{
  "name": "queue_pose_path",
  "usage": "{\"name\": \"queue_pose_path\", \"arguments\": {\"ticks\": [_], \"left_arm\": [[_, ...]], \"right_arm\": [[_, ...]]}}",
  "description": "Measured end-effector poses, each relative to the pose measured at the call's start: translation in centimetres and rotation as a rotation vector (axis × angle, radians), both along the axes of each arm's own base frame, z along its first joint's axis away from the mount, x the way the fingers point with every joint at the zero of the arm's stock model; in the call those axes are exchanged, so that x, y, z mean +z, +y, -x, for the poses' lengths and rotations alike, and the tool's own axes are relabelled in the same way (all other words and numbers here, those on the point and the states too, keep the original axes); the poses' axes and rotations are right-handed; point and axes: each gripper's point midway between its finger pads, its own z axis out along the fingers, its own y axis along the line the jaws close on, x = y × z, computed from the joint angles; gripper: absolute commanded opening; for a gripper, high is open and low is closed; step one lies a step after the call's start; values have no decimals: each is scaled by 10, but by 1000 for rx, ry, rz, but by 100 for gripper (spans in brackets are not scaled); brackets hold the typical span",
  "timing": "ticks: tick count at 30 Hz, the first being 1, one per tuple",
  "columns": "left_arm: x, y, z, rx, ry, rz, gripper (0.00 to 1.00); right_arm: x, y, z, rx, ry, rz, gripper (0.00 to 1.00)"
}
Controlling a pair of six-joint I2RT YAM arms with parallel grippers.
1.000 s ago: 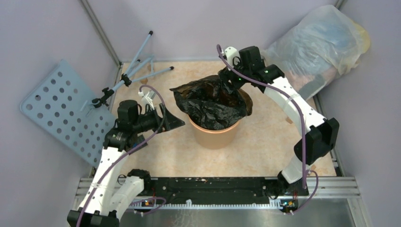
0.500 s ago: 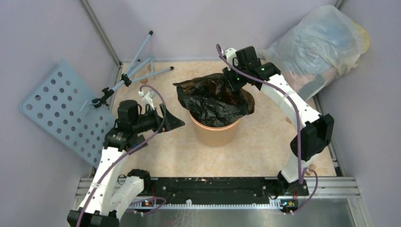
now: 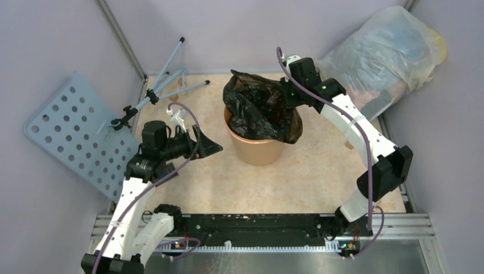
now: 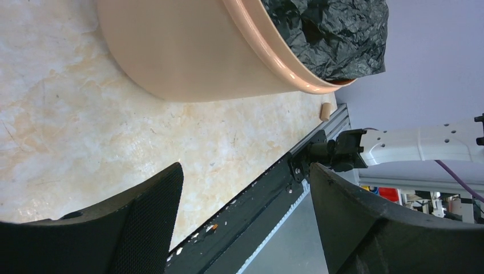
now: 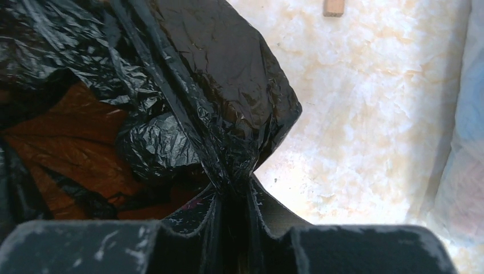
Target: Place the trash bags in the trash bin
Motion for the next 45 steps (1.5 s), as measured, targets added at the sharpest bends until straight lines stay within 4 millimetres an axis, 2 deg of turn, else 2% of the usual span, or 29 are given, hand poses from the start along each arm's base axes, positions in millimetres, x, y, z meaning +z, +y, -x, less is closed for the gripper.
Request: {"name": "queue_pose_path", "arguments": {"ticks": [12,14,20,27,31,36,39,45], "left_arm": [[-9,9,-8,34,-29,-71,87],[-10,11,-11,41,-24,-89,87],[-13,17,-16,71,-16,-134,87],[-1,24,-24,114,-56,-164,88],[11,30,-28,146,-100,-195,89],[40,40,-34,192,-196,-236,89],[55,44,-38,222,-236,-241,89],[52,46,-49,256,-187,-243,93]], "right_arm": [[5,0,14,-188,-6,0,30],[5,-2,16,-209,-2,5,35],[3,-2,20,-228,7,12,62],[8,-6,22,-212,-10,31,73],[23,-6,25,-181,-48,13,87],[55,-7,29,-150,-133,-42,89],[67,-10,30,-148,-167,-59,90],[73,-16,34,-166,-200,-71,89]]}}
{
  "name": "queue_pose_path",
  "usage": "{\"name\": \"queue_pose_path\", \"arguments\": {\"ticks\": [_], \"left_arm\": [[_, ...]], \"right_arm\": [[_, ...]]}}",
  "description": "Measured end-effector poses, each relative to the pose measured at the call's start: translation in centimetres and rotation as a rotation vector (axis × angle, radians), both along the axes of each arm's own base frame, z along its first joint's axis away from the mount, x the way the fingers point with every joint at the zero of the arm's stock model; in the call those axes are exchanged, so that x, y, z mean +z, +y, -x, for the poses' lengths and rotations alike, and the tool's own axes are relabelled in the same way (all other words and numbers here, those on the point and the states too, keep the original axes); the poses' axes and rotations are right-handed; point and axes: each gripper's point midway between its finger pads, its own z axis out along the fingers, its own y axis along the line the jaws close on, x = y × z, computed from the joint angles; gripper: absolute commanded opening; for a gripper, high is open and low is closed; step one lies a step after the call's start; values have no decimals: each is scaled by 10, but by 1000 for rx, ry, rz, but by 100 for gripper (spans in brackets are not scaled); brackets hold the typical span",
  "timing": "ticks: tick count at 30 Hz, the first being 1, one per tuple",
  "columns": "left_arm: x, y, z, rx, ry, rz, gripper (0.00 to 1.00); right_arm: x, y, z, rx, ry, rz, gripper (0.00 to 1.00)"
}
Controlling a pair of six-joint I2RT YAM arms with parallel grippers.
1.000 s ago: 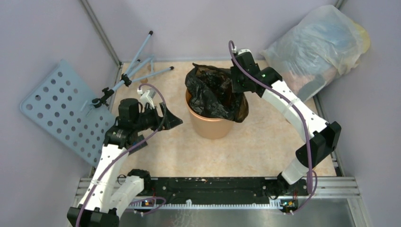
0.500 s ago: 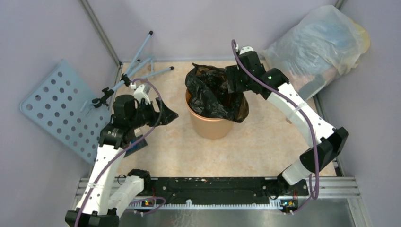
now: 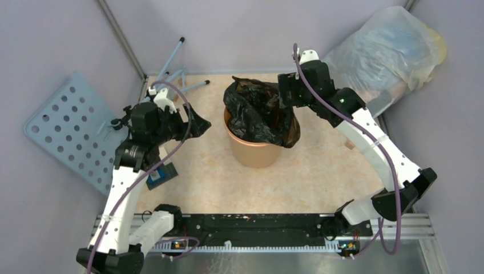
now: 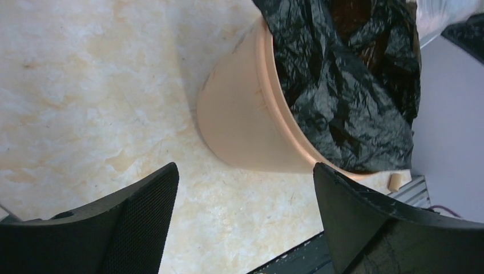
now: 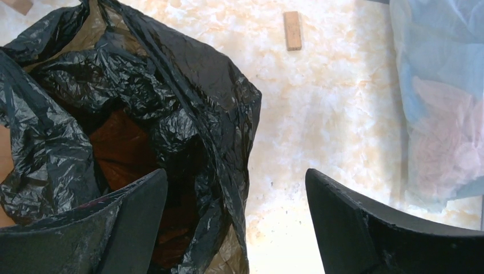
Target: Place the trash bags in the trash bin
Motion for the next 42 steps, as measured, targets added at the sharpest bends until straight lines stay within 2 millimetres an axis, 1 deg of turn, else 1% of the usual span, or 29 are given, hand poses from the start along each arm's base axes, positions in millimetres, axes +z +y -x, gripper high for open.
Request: {"name": "queue_pose_path", "arguments": {"ticks": [3,6,8,9,13,14,15,19,21,24,25,26,27,28,30,32,34,35,36,37,38,39,41,42], "left_arm": [[5,-4,-15,7,26,6,93],[10,-11,-32,14,34,-14,90],[15,-23,-39,5,26,-42,87],[18,-32,-41,-6,20,-55,84],[30,-84,-49,-78,-12,-122,74],[33,-94,-51,-90,-17,-132,71],[34,-101,-54,-93,-20,-140,69],[39,-119,-65,-81,-31,-172,58],[41,-128,-67,-90,-38,-175,56],[40,-145,-68,-123,-42,-167,55],[40,-149,-69,-130,-43,-164,57],[39,-154,-71,-136,-43,-163,65],[37,-157,-73,-140,-42,-164,70],[36,-160,-75,-141,-42,-166,72],[33,-163,-82,-130,-38,-171,74],[30,-165,-89,-114,-35,-182,74],[29,-164,-94,-92,-36,-200,74],[29,-163,-97,-80,-38,-211,75],[29,-162,-99,-69,-39,-223,75],[30,-161,-102,-60,-43,-237,77],[33,-161,-103,-51,-49,-255,78],[37,-163,-106,-39,-60,-282,79],[43,-167,-109,-32,-78,-319,77],[47,-172,-110,-33,-89,-335,75]], "right_arm": [[0,2,1,13,4,-6,82],[-1,6,0,33,6,-6,66],[-3,8,-2,41,7,0,55],[-4,9,-3,44,9,4,52],[-11,12,-7,62,28,7,50],[-12,12,-8,68,32,5,50],[-13,12,-8,73,36,3,50],[-17,16,-11,102,48,-4,48],[-21,19,-14,117,57,-5,46],[-28,25,-18,134,70,-4,42],[-29,26,-19,138,74,-5,40],[-31,27,-20,141,75,-7,39],[-30,28,-21,144,72,-12,36],[-30,29,-22,146,69,-14,31],[-27,29,-24,147,58,-18,22],[-26,30,-26,148,48,-20,18],[-25,29,-27,146,43,-23,17],[-26,30,-28,145,41,-24,20],[-27,29,-29,143,40,-24,26],[-28,28,-29,141,42,-23,35],[-30,28,-29,140,45,-20,41],[-30,27,-29,137,47,-18,44],[-30,26,-30,135,45,-13,44],[-30,25,-30,133,44,-8,39]]}}
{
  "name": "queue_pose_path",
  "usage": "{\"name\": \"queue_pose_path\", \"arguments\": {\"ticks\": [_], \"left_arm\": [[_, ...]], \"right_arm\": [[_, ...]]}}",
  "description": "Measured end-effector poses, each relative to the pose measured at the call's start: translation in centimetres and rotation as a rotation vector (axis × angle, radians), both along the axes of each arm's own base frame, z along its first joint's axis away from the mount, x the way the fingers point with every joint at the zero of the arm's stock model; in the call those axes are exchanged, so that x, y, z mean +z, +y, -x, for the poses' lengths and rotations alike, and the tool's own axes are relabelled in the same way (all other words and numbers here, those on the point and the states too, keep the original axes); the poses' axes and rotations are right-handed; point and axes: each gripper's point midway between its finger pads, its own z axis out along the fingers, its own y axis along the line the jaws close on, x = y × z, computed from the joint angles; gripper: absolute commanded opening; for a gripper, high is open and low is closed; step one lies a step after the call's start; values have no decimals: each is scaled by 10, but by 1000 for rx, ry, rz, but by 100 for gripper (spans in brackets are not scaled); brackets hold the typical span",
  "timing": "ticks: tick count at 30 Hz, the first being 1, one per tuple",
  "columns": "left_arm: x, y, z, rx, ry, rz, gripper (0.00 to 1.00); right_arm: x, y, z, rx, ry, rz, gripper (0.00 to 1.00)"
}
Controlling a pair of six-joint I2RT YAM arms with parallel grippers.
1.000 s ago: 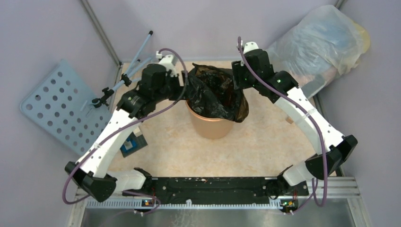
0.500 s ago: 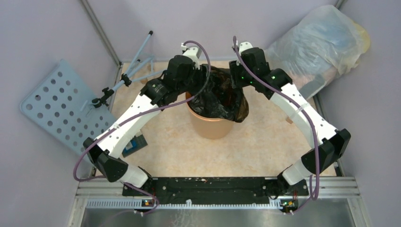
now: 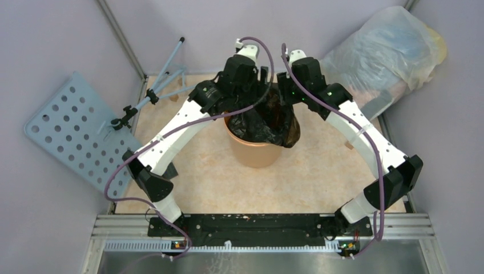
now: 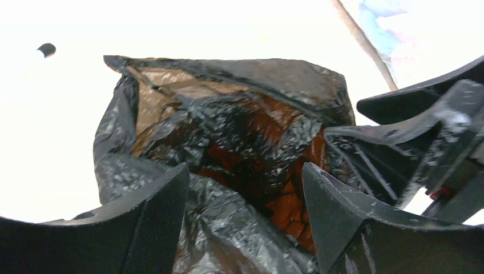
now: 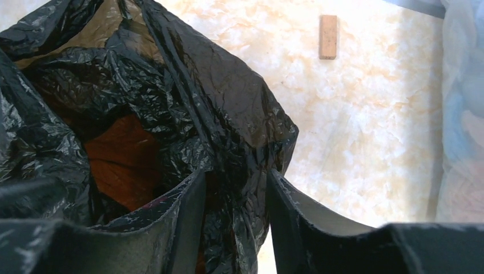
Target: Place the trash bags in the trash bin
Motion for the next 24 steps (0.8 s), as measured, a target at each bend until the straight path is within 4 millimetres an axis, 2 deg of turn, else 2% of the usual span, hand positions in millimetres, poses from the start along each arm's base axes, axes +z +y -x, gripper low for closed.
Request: {"name": "queue_pose_path", "arguments": {"ticks": [2,4,9,14,16,24], "left_arm": [[4,-12,-1,-17,-19,-22,66],[-1,-19,1,-40,-14,-42,61],[-15,-28,6,-85,15,-56,55],[-26,-36,2,-109,33,-50,48],[-37,-37,2,-114,52,-62,47],[-80,-32,-2,-114,147,-166,51]], "right_arm": [[0,-2,-1,-7,-3,9,27],[0,-5,-2,-18,-7,18,13],[0,-8,-3,-32,-13,28,0],[-6,-10,-4,-42,-11,37,0],[-11,-11,-4,-48,-7,44,0],[-12,-22,-10,-96,-19,56,0]]}}
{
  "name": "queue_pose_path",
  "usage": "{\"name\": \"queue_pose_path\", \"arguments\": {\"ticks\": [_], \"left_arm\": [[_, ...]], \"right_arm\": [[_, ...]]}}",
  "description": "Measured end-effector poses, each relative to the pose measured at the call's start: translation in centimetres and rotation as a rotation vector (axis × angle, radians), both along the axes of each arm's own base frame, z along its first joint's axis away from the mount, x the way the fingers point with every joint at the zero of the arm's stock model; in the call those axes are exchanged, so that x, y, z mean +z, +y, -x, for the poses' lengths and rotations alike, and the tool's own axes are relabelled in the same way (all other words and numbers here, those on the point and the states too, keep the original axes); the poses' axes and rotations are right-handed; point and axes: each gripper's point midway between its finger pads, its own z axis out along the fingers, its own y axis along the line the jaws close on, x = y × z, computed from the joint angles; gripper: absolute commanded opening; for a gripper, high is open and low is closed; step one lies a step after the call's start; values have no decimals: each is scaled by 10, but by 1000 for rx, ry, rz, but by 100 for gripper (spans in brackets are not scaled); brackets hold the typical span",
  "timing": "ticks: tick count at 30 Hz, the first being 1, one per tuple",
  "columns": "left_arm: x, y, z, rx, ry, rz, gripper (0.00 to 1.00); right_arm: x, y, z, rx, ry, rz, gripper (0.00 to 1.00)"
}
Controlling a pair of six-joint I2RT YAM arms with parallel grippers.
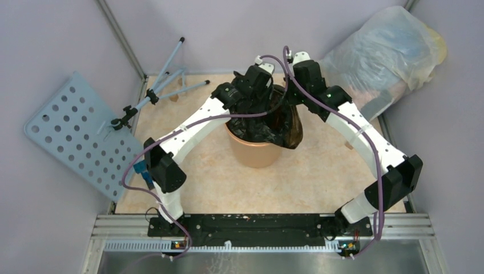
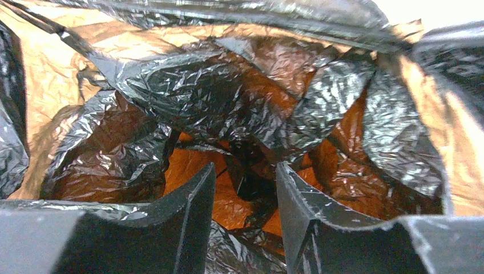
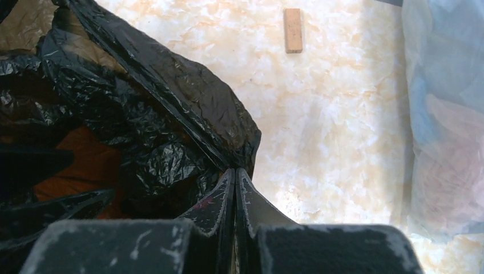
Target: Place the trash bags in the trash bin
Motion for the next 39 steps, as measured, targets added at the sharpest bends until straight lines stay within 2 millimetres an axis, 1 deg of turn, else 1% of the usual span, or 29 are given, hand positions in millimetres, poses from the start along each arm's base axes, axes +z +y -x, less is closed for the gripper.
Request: {"name": "queue_pose_path", "arguments": {"ticks": [3,6,9,12,15,17,21,25,27,29,35,38,39], "left_arm": [[-13,2,-1,-11,35,-36,51],[-19,4,0,-35,74,-76,49],[-14,0,-1,-62,91,-95,46],[-9,2,2,-77,102,-118,40],[-7,10,8,-84,117,-145,34],[-7,15,13,-92,130,-167,33],[-5,31,28,-99,166,-208,31],[-1,53,48,-91,192,-243,29],[3,71,56,-59,193,-274,28],[8,84,60,-24,178,-295,27],[25,129,73,87,118,-329,24],[28,149,83,127,105,-335,23],[28,154,86,135,104,-337,23]], "right_arm": [[1,-4,-1,-17,-9,-1,0],[1,-9,-3,-32,-11,-3,0],[-1,-18,-7,-54,-12,-5,0],[-6,-26,-11,-79,-6,-11,0],[-12,-30,-11,-91,6,-11,0],[-15,-31,-11,-95,12,-10,0],[-14,-29,-12,-89,10,-19,0],[-14,-29,-12,-85,10,-23,0],[-14,-28,-13,-85,10,-24,0],[-16,-28,-14,-85,13,-24,0],[-28,-28,-19,-96,38,-17,0],[-35,-28,-22,-101,52,-13,0],[-38,-28,-23,-104,57,-13,2]]}}
